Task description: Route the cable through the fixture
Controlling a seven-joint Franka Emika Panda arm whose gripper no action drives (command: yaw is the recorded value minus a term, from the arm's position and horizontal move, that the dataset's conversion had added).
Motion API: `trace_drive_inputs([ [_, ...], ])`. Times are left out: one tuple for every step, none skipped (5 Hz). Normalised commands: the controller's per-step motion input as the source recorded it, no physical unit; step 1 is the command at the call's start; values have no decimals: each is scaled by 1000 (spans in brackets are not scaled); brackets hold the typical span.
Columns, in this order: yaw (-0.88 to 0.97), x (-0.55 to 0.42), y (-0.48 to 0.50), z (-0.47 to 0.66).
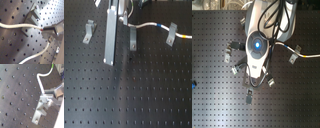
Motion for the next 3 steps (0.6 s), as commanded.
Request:
trace_drive_inputs([
  [0,0,-2,-26],
  [0,44,-46,-490],
  [154,2,-27,-621],
])
